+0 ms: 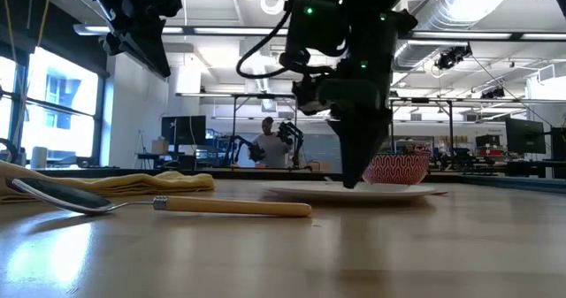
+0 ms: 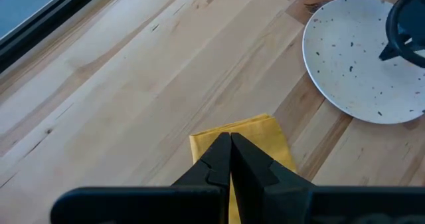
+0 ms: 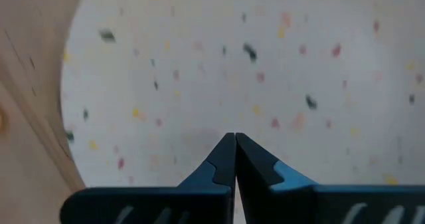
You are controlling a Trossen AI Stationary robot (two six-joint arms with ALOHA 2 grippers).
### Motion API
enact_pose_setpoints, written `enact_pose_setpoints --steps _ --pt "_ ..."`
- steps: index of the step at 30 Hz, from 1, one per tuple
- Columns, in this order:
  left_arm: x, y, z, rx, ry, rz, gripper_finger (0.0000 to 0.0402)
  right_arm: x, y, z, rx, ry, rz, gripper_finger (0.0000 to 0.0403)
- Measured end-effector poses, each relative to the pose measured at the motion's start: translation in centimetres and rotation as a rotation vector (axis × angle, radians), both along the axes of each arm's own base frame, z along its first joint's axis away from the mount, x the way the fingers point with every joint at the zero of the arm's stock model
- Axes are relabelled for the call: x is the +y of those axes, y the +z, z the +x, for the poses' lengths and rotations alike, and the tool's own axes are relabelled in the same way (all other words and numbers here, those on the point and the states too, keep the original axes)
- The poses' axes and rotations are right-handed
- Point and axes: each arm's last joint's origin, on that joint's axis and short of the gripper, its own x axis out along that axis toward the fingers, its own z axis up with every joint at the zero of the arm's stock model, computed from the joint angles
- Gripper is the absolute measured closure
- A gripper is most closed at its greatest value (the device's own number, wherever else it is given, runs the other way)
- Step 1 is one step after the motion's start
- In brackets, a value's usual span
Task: Set table place
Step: Move the white patterned plate to the center of the table
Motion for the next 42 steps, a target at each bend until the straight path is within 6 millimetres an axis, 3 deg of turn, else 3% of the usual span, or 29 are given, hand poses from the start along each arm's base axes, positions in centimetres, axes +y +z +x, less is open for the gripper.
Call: enact_pose_setpoints --steps 7,17,22,29,33,39,42 --pt "0.0 0.0 0.0 0.000 0.000 0.000 0.0401 -0.6 0.3 1.0 -0.100 -0.025 0.008 0.0403" --pt "0.0 0.0 0.0 -0.001 0.002 -0.001 0.0401 -1.0 -0.2 -1.4 0.154 -0.020 -0.023 0.0403" --pt "0.0 0.0 0.0 -0.001 0.002 -0.001 0.0401 -1.1 -0.2 -0.8 0.087 -0.022 -0.022 0.0403" --pt "0.0 0.0 0.0 -0.001 0.002 -0.001 0.0401 -1.0 -2.2 -0.1 0.112 -0.015 0.000 0.0403" --pt "0.0 0.0 0.0 -0.001 0.002 -0.001 0.0401 -0.6 -2.5 0.9 0.029 -0.003 0.033 0.0403" --pt "0.0 0.0 0.0 -0.001 0.002 -0.001 0.0401 -0.5 -1.9 1.8 -0.028 -0.003 0.043 0.0403" --pt "0.0 0.0 0.0 0.000 0.002 -0.001 0.0401 -0.8 -0.5 1.8 -0.033 -0.010 0.017 0.0403"
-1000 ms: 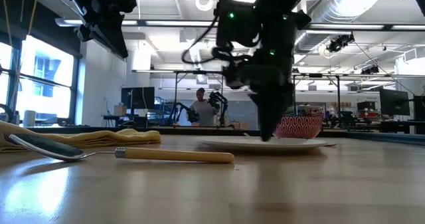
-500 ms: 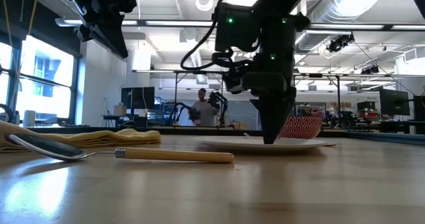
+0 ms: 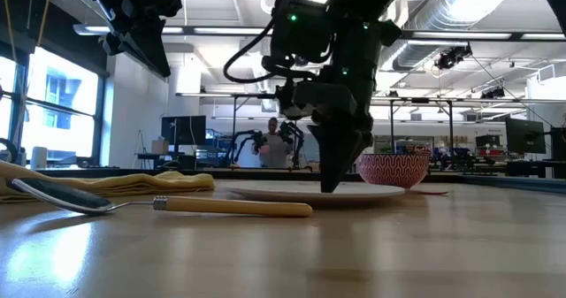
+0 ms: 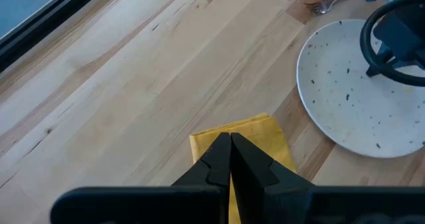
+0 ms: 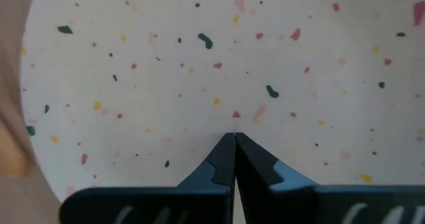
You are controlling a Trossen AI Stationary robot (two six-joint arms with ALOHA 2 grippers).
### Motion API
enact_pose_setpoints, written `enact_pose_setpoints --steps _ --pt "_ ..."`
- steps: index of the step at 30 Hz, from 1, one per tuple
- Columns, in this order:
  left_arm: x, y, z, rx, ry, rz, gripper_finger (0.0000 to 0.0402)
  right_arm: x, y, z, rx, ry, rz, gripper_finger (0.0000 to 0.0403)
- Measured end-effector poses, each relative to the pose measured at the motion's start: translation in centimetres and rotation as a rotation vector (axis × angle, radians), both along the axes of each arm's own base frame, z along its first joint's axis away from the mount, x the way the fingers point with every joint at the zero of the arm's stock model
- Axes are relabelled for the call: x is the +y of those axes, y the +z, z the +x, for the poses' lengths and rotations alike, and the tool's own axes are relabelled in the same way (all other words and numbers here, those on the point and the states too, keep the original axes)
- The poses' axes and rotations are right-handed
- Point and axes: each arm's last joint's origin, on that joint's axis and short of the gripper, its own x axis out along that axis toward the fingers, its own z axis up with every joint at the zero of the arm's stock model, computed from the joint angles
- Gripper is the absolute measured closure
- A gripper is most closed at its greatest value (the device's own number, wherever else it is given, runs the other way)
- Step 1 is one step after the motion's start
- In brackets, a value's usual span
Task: Set table place
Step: Move the white patterned plate to the center of the table, then put the blue patterned bowl on the white patterned plate
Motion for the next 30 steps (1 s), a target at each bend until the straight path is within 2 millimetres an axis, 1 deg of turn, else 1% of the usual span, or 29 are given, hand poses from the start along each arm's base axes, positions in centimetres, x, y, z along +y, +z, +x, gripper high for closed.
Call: enact_pose_setpoints --steps 2,4,5,7,8,11,13,17,20,23,27,30 --pt "0.0 0.0 0.0 0.000 0.000 0.000 0.0401 -0.4 2.0 -0.1 -0.020 -0.019 -0.047 0.0403" --pt "0.0 0.0 0.0 -0.001 0.000 0.000 0.0401 -1.1 5.2 -0.5 -0.059 -0.049 -0.110 0.0403" --pt "0.0 0.0 0.0 -0.001 0.000 0.000 0.0401 -1.5 6.4 -1.1 -0.047 -0.061 -0.144 0.0403" --pt "0.0 0.0 0.0 -0.002 0.000 0.000 0.0401 -2.8 8.1 -2.7 0.027 -0.099 -0.189 0.0403" --pt "0.0 0.0 0.0 -0.002 0.000 0.000 0.0401 -3.6 8.7 -3.6 0.072 -0.121 -0.200 0.0402" --pt "0.0 0.0 0.0 -0.006 0.007 -0.003 0.0401 -6.1 11.7 -6.2 0.104 -0.203 -0.209 0.0394" --pt "0.0 0.0 0.0 -0.012 0.017 -0.010 0.0401 -7.8 12.9 -7.9 0.142 -0.230 -0.214 0.0381" --pt "0.0 0.0 0.0 -0.019 0.029 -0.016 0.0401 -10.9 14.3 -10.3 0.166 -0.286 -0.216 0.0338" --pt "0.0 0.0 0.0 -0.026 0.043 -0.024 0.0401 -13.1 14.2 -11.3 0.201 -0.324 -0.217 0.0301" --pt "0.0 0.0 0.0 -0.038 0.065 -0.036 0.0401 -14.9 13.3 -12.1 0.223 -0.347 -0.227 0.0268" --pt "0.0 0.0 0.0 -0.049 0.089 -0.045 0.0401 -16.2 10.2 -13.5 0.294 -0.342 -0.194 0.0236" --pt "0.0 0.0 0.0 -0.057 0.109 -0.048 0.0401 -16.4 7.9 -14.5 0.322 -0.328 -0.145 0.0222"
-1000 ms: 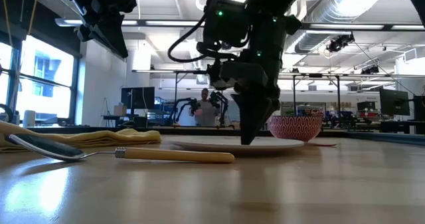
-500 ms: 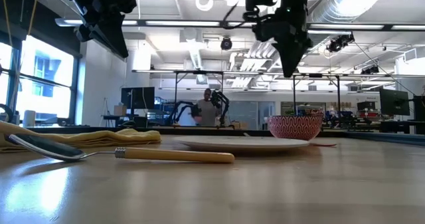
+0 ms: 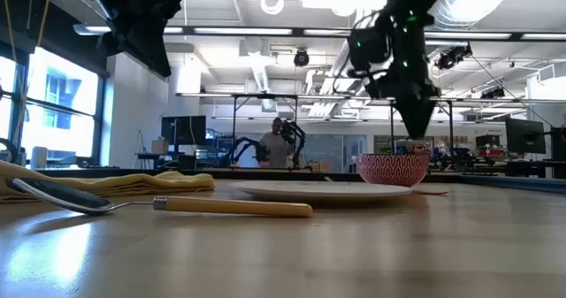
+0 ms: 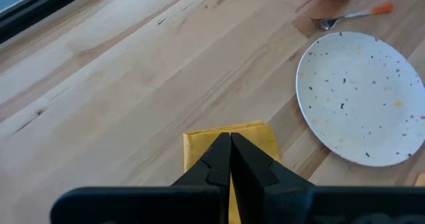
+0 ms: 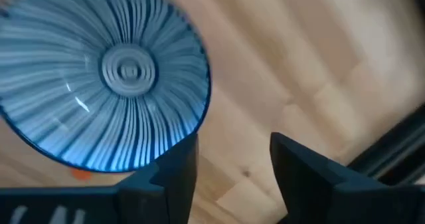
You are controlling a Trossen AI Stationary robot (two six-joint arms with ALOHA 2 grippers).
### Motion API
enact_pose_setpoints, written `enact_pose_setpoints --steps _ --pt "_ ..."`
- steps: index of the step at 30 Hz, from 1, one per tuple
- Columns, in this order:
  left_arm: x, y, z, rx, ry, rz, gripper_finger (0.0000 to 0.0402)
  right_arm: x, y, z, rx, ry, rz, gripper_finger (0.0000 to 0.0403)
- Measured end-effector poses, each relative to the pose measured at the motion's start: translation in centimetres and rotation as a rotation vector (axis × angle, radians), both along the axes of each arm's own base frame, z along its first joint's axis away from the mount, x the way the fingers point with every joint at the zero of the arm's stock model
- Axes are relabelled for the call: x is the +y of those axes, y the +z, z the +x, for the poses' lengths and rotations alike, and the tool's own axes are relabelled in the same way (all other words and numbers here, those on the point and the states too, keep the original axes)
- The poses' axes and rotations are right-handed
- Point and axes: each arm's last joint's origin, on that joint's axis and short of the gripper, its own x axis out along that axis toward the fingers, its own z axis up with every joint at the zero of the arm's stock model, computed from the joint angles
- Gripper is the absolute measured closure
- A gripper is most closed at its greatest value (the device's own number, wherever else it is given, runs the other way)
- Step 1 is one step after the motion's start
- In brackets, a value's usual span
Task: Set table place
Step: Put the blue patterned bowl on the white patterned plate
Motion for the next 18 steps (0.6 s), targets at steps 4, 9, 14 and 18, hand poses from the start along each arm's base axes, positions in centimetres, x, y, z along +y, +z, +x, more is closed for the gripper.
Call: enact_pose_setpoints --steps 4,9,14,18 --pt "0.0 0.0 0.0 -0.010 0.024 -0.005 0.0401 0.0 -2.1 -0.6 -0.024 0.006 0.027 0.0215" --pt "0.0 0.0 0.0 -0.017 0.037 -0.011 0.0401 0.2 -4.2 -0.9 -0.066 0.010 0.035 0.0214" --pt "0.0 0.0 0.0 -0.022 0.047 -0.016 0.0401 0.4 -5.7 -1.0 -0.136 -0.005 0.063 0.0216" --pt "0.0 0.0 0.0 -0.023 0.048 -0.016 0.0401 0.6 -6.3 -1.1 -0.161 -0.041 0.071 0.0252"
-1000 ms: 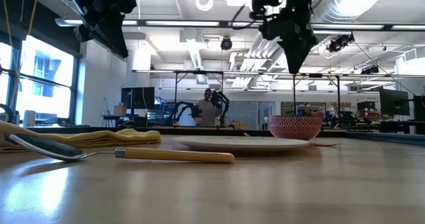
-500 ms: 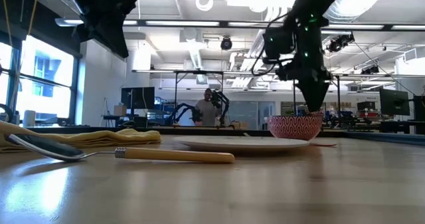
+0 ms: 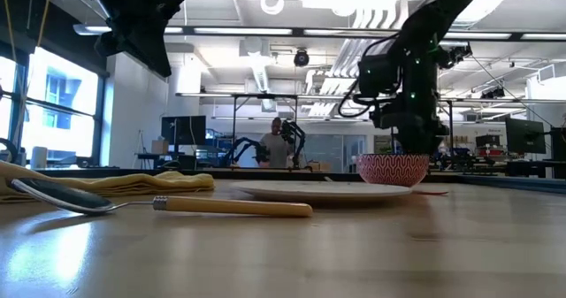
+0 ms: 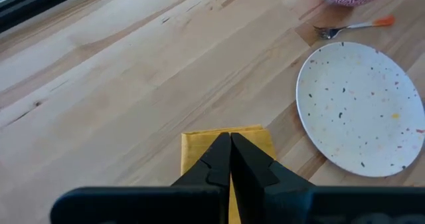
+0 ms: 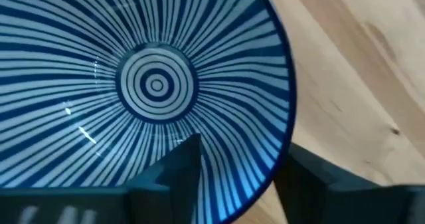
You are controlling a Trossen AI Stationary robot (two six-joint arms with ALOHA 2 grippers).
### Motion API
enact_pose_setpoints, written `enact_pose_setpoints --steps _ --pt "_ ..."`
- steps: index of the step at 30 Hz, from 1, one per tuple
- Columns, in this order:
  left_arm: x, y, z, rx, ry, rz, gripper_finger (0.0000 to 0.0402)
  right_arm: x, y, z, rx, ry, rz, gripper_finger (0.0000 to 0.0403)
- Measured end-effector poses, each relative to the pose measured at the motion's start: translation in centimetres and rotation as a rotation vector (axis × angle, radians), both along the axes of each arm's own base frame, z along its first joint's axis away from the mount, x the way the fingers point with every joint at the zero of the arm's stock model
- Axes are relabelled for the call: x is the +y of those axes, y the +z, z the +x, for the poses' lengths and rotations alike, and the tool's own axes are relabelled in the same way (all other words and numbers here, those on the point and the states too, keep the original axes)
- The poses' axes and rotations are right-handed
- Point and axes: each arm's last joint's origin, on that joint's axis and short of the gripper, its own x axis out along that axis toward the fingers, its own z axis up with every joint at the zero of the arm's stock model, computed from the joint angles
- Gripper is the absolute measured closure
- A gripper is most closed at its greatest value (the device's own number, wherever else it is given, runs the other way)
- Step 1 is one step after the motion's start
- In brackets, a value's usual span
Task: Set table place
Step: Put the blue patterned bowl on the white patterned plate
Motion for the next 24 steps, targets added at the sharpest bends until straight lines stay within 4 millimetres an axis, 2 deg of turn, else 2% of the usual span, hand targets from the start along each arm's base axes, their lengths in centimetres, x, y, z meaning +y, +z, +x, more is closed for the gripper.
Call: enact_pose_setpoints --steps 5,6,10,13,15,19,24 --pt "0.0 0.0 0.0 -0.002 0.003 -0.001 0.0401 0.0 0.0 0.1 -0.021 -0.025 0.002 0.0372" --pt "0.0 0.0 0.0 -0.003 0.005 -0.002 0.0401 -0.1 0.1 0.1 -0.029 -0.024 0.002 0.0385" --pt "0.0 0.0 0.0 -0.003 0.005 -0.003 0.0401 -0.1 0.3 0.3 -0.033 -0.047 0.007 0.0392" --pt "0.0 0.0 0.0 -0.003 0.005 -0.003 0.0401 -0.4 1.5 0.9 -0.060 -0.043 0.017 0.0398" --pt "0.0 0.0 0.0 -0.003 0.005 -0.003 0.0401 -0.6 3.0 1.6 -0.101 -0.042 0.032 0.0399" --pt "0.0 0.0 0.0 -0.002 0.005 -0.003 0.0401 -0.3 7.6 3.4 -0.192 -0.005 0.005 0.0401" --pt "0.0 0.0 0.0 -0.001 0.005 -0.003 0.0401 2.6 12.0 6.0 -0.287 0.063 -0.013 0.0402"
